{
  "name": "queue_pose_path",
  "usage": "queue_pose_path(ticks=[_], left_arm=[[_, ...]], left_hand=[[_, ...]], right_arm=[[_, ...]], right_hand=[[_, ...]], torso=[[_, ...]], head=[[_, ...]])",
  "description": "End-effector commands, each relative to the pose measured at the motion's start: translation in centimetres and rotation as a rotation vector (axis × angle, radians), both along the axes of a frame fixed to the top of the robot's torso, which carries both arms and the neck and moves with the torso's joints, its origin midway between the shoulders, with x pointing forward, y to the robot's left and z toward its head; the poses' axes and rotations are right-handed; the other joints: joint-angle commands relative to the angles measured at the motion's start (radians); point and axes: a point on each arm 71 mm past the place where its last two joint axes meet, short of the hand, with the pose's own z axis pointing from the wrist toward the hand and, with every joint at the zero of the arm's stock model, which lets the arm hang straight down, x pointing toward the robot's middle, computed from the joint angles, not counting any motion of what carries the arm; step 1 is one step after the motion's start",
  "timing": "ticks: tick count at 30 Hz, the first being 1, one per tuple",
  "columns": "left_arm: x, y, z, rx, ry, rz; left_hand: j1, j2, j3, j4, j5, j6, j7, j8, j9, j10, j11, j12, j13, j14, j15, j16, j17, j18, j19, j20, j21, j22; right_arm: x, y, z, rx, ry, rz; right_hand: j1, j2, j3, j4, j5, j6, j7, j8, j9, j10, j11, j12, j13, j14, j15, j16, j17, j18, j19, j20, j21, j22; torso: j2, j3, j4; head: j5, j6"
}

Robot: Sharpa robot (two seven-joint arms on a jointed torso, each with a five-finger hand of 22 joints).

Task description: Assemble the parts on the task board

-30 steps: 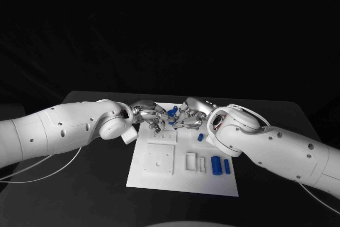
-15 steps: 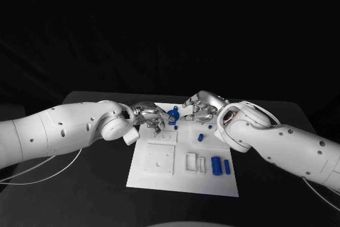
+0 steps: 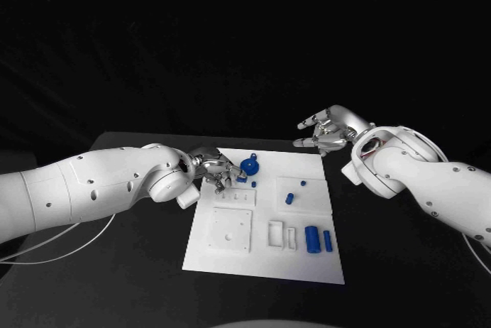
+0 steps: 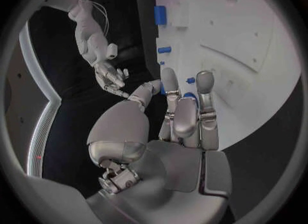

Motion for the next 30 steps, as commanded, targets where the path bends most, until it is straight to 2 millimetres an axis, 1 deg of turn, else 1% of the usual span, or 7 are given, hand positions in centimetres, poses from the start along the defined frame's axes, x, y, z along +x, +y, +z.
queue_pose_path(ticks=[1,3,5,8,11,21,30], left_arm=[[0.3,0.1,0.2,0.207,-0.078,0.004],[0.4,-0.1,0.4,0.275,-0.110,-0.005],[0.5,-0.3,0.5,0.329,-0.135,-0.011],[0.6,-0.7,0.5,0.424,-0.156,-0.005],[0.6,-1.2,0.5,0.474,-0.155,0.005],[0.4,-2.9,0.0,0.530,-0.135,0.017],[0.2,-3.5,-0.7,0.546,-0.111,0.009]], left_hand=[[0.005,-0.005,0.069,-0.068,0.000,0.098,-0.086,-0.013,0.008,0.031,-0.003,0.000,0.002,0.009,-0.001,-0.004,0.005,0.007,0.004,0.004,0.005,0.018],[0.007,-0.006,0.068,-0.068,-0.001,0.102,-0.086,-0.020,0.010,0.032,-0.002,0.002,0.003,0.010,0.000,-0.004,0.007,0.009,0.005,0.005,0.006,0.018],[0.007,-0.005,0.067,-0.068,-0.002,0.102,-0.086,-0.021,0.010,0.034,-0.001,0.003,0.003,0.012,0.001,-0.002,0.010,0.009,0.006,0.006,0.007,0.018],[0.011,-0.005,0.066,-0.067,-0.003,0.106,-0.086,-0.026,0.011,0.035,0.001,0.011,0.004,0.014,0.003,0.002,0.014,0.013,0.009,0.009,0.011,0.019],[0.012,-0.004,0.064,-0.067,-0.003,0.107,-0.086,-0.029,0.013,0.035,0.002,0.020,0.006,0.016,0.005,0.006,0.016,0.013,0.010,0.011,0.015,0.020],[0.015,-0.005,0.070,-0.068,-0.003,0.107,-0.085,-0.034,0.019,0.030,-0.001,0.023,0.007,0.013,0.004,-0.003,-0.008,0.015,0.008,0.010,0.020,0.018],[0.014,-0.005,0.072,-0.068,0.000,0.111,-0.087,-0.036,0.027,0.026,-0.006,0.035,0.033,0.013,-0.001,0.005,-0.014,0.011,0.010,0.004,0.022,0.019]], right_arm=[[0.7,-1.3,0.2,0.038,-0.005,-0.019],[1.1,-2.0,0.2,0.041,-0.007,-0.039],[1.4,-2.5,0.2,0.043,-0.009,-0.054],[2.0,-3.5,0.2,0.047,-0.014,-0.082],[2.5,-4.0,0.2,0.049,-0.016,-0.098],[3.1,-3.7,0.3,0.055,-0.015,-0.098],[3.3,-3.4,0.4,0.056,-0.013,-0.095]], right_hand=[[0.002,0.009,0.003,-0.006,0.008,0.011,-0.001,0.003,0.001,-0.003,-0.002,0.005,-0.001,0.000,0.000,-0.002,0.001,0.015,0.034,0.006,-0.003,-0.001],[0.002,0.009,0.003,-0.009,0.014,0.012,-0.001,0.003,0.001,-0.003,-0.003,0.005,-0.003,0.000,0.000,-0.003,0.002,0.015,0.034,0.006,-0.002,-0.001],[0.002,0.010,0.004,-0.010,0.018,0.012,-0.001,0.003,0.001,-0.003,-0.003,0.006,-0.003,0.000,0.000,-0.003,0.002,0.015,0.034,0.006,-0.002,-0.001],[0.000,0.012,0.004,-0.016,0.023,0.014,-0.001,0.003,0.001,-0.003,-0.003,0.006,-0.005,0.002,-0.001,-0.002,0.004,0.015,0.035,0.005,-0.001,-0.001],[-0.001,0.013,0.005,-0.018,0.026,0.015,-0.001,0.003,0.001,-0.003,-0.003,0.008,-0.004,0.002,-0.001,-0.003,0.004,0.015,0.035,0.005,0.000,-0.001],[-0.004,0.017,0.006,-0.026,0.030,0.015,-0.001,0.003,0.001,-0.004,-0.003,0.009,-0.007,0.002,-0.001,-0.005,0.005,0.014,0.034,0.005,0.001,-0.001],[-0.006,0.018,0.006,-0.027,0.029,0.014,-0.001,0.003,0.001,-0.004,-0.003,0.010,-0.006,0.003,-0.001,-0.002,0.008,0.015,0.034,0.005,0.002,-0.001]], torso=[[0.001,0.0014,0.0007],[0.001,0.0027,0.0014],[0.000,0.0028,0.0018],[0.001,0.0011,0.0012],[0.001,0.0006,0.0008],[0.002,-0.0001,0.0000],[0.002,-0.0012,0.0008]], head=[[0.002,-0.002],[0.003,-0.005],[0.003,-0.008],[0.004,-0.012],[0.007,-0.016],[0.010,-0.020],[0.009,-0.024]])
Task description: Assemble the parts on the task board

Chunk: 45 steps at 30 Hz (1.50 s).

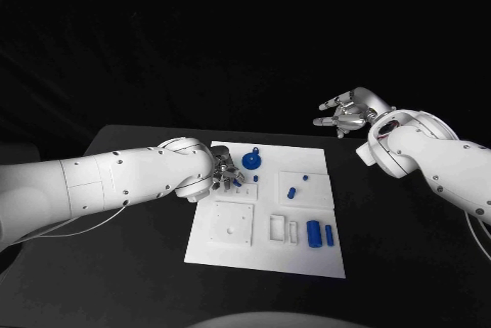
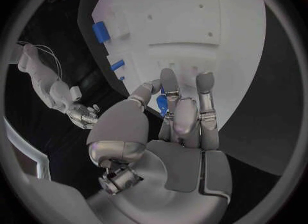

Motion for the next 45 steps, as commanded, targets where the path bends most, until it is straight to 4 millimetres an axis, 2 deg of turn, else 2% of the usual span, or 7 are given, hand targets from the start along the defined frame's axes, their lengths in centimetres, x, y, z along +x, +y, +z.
queue_pose_path(ticks=[1,10,19,45], left_arm=[[-0.1,-0.1,-0.1,0.029,0.002,0.015],[-0.3,0.0,-0.6,0.030,0.002,0.018],[-0.6,-0.2,-0.9,0.028,0.008,0.010],[-1.1,-0.3,-1.6,0.035,0.033,-0.011]], left_hand=[[0.011,0.000,0.060,-0.055,0.006,0.094,-0.084,-0.003,0.004,0.029,-0.002,0.005,0.003,0.002,-0.005,0.006,0.000,0.011,0.003,-0.003,0.007,0.018],[0.004,-0.005,0.063,-0.055,0.017,0.095,-0.087,0.007,0.015,0.029,-0.003,0.003,0.009,0.000,-0.006,0.007,-0.005,0.012,0.002,-0.004,0.007,0.018],[0.003,-0.007,0.062,-0.054,0.013,0.099,-0.089,0.011,0.017,0.031,-0.002,0.000,0.008,-0.001,-0.005,0.005,-0.011,0.012,0.001,-0.002,0.006,0.017],[0.008,-0.008,0.059,-0.052,0.007,0.101,-0.088,0.011,0.010,0.033,-0.001,-0.004,0.007,-0.002,-0.004,0.003,-0.017,0.013,0.000,0.000,0.003,0.017]], right_arm=[[0.1,0.1,0.1,0.001,-0.003,0.012],[0.1,0.1,0.1,-0.001,0.000,0.013],[0.1,0.1,0.1,-0.003,0.005,0.015],[0.2,0.3,-0.1,-0.009,0.020,0.025]], right_hand=[[-0.001,0.015,0.000,-0.008,0.002,0.008,0.000,0.003,0.000,-0.005,-0.003,0.005,-0.002,0.003,-0.001,-0.002,0.001,0.015,0.034,0.005,0.003,-0.001],[-0.001,0.015,0.001,-0.009,0.000,0.007,0.000,0.003,0.000,-0.005,-0.004,0.006,-0.002,0.003,-0.001,-0.001,0.002,0.015,0.034,0.005,0.003,-0.001],[-0.003,0.016,0.004,-0.012,-0.001,0.007,0.000,0.003,0.000,-0.007,-0.003,0.005,-0.005,0.003,-0.001,-0.004,0.003,0.015,0.034,0.005,0.003,-0.001],[-0.007,0.018,0.005,-0.014,0.001,0.008,0.000,0.003,0.000,-0.007,-0.003,0.006,-0.006,0.003,-0.001,-0.003,0.005,0.015,0.034,0.005,0.004,-0.001]], torso=[[0.000,-0.0012,0.0007],[0.000,-0.0001,0.0009],[0.000,-0.0009,0.0004],[0.000,-0.0013,0.0006]], head=[[-0.002,-0.002],[-0.002,-0.006],[-0.001,-0.005],[-0.002,-0.012]])
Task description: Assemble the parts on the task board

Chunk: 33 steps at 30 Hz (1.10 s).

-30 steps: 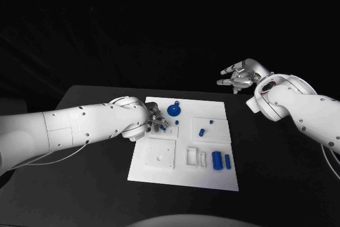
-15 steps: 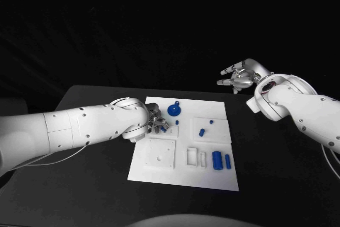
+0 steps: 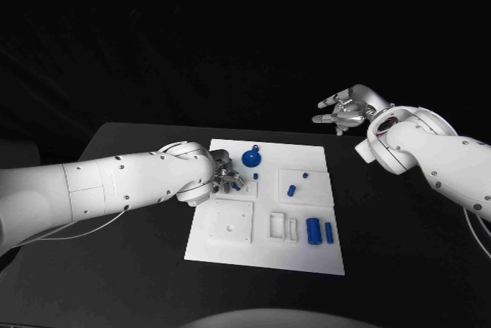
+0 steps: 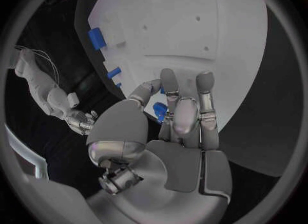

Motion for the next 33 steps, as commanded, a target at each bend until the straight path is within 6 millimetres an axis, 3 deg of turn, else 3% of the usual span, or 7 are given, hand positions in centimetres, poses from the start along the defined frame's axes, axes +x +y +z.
queue_pose_path(ticks=[1,33], left_arm=[[-0.31,-0.10,-0.43,0.011,0.018,-0.016],[-0.28,0.41,-0.82,0.024,0.067,-0.013]], left_hand=[[0.012,0.003,0.053,-0.051,-0.005,0.097,-0.092,0.003,-0.002,0.033,-0.005,-0.004,-0.001,-0.001,-0.004,-0.001,-0.002,0.013,0.000,0.000,0.000,0.018],[0.012,0.004,0.055,-0.052,0.001,0.097,-0.093,0.016,0.006,0.036,-0.003,-0.002,-0.003,-0.001,-0.003,0.003,0.001,0.013,0.001,0.001,-0.001,0.019]], right_arm=[[0.00,0.15,-0.03,-0.005,0.007,0.016],[0.11,0.12,-0.22,-0.010,0.020,0.013]], right_hand=[[-0.002,0.005,-0.001,-0.007,0.001,0.006,-0.002,0.003,0.000,-0.004,0.001,0.006,0.000,0.003,-0.001,-0.003,0.001,0.015,0.033,0.005,0.004,-0.002],[-0.003,0.008,0.003,-0.012,-0.001,0.007,-0.002,0.003,0.000,-0.005,0.000,0.006,-0.002,0.003,-0.001,-0.004,0.002,0.015,0.033,0.005,0.004,-0.002]], torso=[[0.000,-0.0007,0.0002],[0.000,0.0000,-0.0009]], head=[[-0.001,-0.002],[0.001,-0.010]])
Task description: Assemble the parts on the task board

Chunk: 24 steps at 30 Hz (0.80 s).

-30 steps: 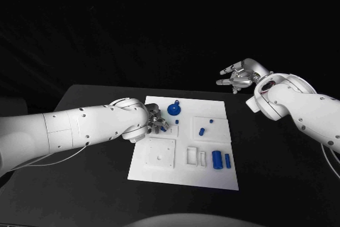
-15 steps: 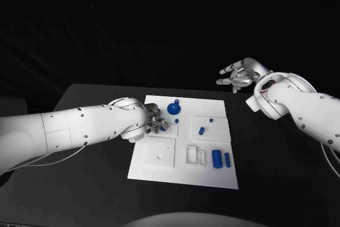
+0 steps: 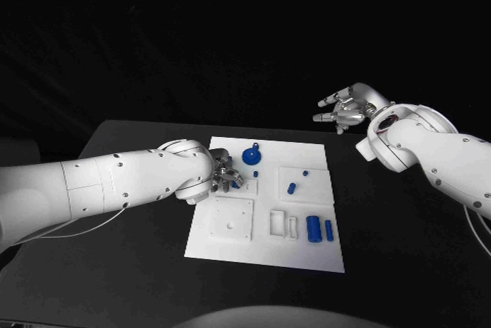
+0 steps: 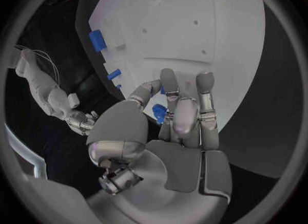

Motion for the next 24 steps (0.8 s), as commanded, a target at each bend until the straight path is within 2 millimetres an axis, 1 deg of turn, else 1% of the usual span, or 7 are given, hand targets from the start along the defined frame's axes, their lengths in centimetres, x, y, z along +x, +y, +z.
queue_pose_path(ticks=[1,9,11,15,19,21,24], left_arm=[[-0.22,0.16,-0.69,0.022,0.050,-0.006],[-0.06,-0.19,-0.91,0.044,0.082,-0.022],[-0.03,-0.28,-0.97,0.050,0.091,-0.028],[0.00,-0.42,-1.06,0.060,0.105,-0.038],[0.03,-0.57,-1.11,0.063,0.112,-0.043],[0.04,-0.62,-1.12,0.063,0.114,-0.045],[0.04,-0.70,-1.13,0.064,0.116,-0.047]], left_hand=[[0.011,0.005,0.052,-0.049,0.003,0.096,-0.092,0.003,0.000,0.034,-0.006,-0.002,-0.001,-0.001,-0.003,0.003,0.001,0.013,0.001,0.001,-0.001,0.018],[0.007,0.006,0.051,-0.048,-0.003,0.103,-0.095,0.009,0.005,0.037,-0.004,0.001,-0.002,-0.001,-0.002,0.005,0.005,0.011,-0.001,0.002,-0.002,0.018],[0.003,0.007,0.049,-0.047,-0.002,0.107,-0.097,0.016,0.015,0.037,-0.003,0.002,-0.006,-0.001,-0.001,0.004,0.004,0.010,-0.003,0.004,-0.004,0.017],[0.001,0.006,0.049,-0.049,-0.002,0.112,-0.098,0.021,0.020,0.038,-0.002,0.004,-0.009,-0.001,0.000,0.002,0.003,0.010,-0.004,0.005,-0.004,0.018],[-0.004,0.009,0.046,-0.047,-0.002,0.116,-0.101,0.029,0.041,0.038,-0.001,0.015,-0.015,0.001,0.003,0.005,0.006,0.010,-0.004,0.009,-0.004,0.018],[-0.004,0.009,0.046,-0.047,-0.002,0.116,-0.101,0.030,0.041,0.039,0.000,0.016,-0.016,0.001,0.003,0.005,0.007,0.010,-0.004,0.009,-0.004,0.018],[-0.009,0.011,0.044,-0.046,-0.002,0.119,-0.103,0.037,0.063,0.038,0.000,0.027,-0.022,0.001,0.004,0.007,0.008,0.012,-0.005,0.012,-0.004,0.018]], right_arm=[[0.00,0.14,-0.05,-0.005,0.008,0.012],[0.01,0.21,-0.09,-0.008,0.011,0.015],[0.02,0.22,-0.10,-0.009,0.012,0.015],[0.03,0.21,-0.11,-0.012,0.012,0.015],[0.05,0.24,-0.14,-0.013,0.012,0.016],[0.08,0.24,-0.16,-0.013,0.012,0.015],[0.11,0.24,-0.18,-0.015,0.012,0.015]], right_hand=[[-0.003,0.008,0.000,-0.004,-0.001,0.007,-0.001,0.003,0.000,-0.006,0.000,0.002,-0.001,0.003,-0.001,-0.004,0.001,0.015,0.033,0.005,0.004,-0.001],[-0.002,0.008,0.002,-0.008,0.006,0.008,-0.001,0.003,0.000,-0.007,0.000,0.000,-0.003,0.002,-0.001,-0.007,0.000,0.015,0.032,0.005,0.003,-0.001],[-0.002,0.008,0.003,-0.009,0.013,0.008,-0.001,0.003,0.000,-0.008,0.000,0.000,-0.003,0.002,-0.001,-0.007,0.000,0.015,0.032,0.005,0.003,-0.001],[-0.002,0.007,0.003,-0.010,0.015,0.008,-0.001,0.003,0.000,-0.008,0.000,-0.001,-0.003,0.001,-0.001,-0.009,-0.001,0.015,0.032,0.005,0.003,-0.001],[-0.004,0.007,0.003,-0.009,0.016,0.007,-0.001,0.003,0.000,-0.008,0.000,-0.001,-0.003,0.001,-0.001,-0.008,-0.001,0.015,0.032,0.005,0.003,-0.001],[-0.004,0.007,0.003,-0.009,0.016,0.007,-0.001,0.003,0.000,-0.008,0.000,-0.001,-0.003,0.001,-0.001,-0.008,-0.001,0.015,0.032,0.005,0.003,-0.001],[-0.004,0.007,0.003,-0.009,0.016,0.007,-0.001,0.003,0.000,-0.008,0.000,-0.001,-0.003,0.001,-0.001,-0.008,-0.001,0.015,0.032,0.005,0.003,-0.001]], torso=[[0.000,0.0003,-0.0001],[0.000,0.0005,-0.0003],[-0.001,0.0005,-0.0002],[0.000,0.0007,0.0002],[0.000,0.0004,0.0002],[0.000,0.0005,0.0001],[0.000,0.0004,0.0004]], head=[[0.000,-0.001],[-0.001,-0.003],[-0.001,-0.003],[-0.001,-0.004],[-0.001,-0.003],[-0.001,-0.003],[-0.001,-0.004]])
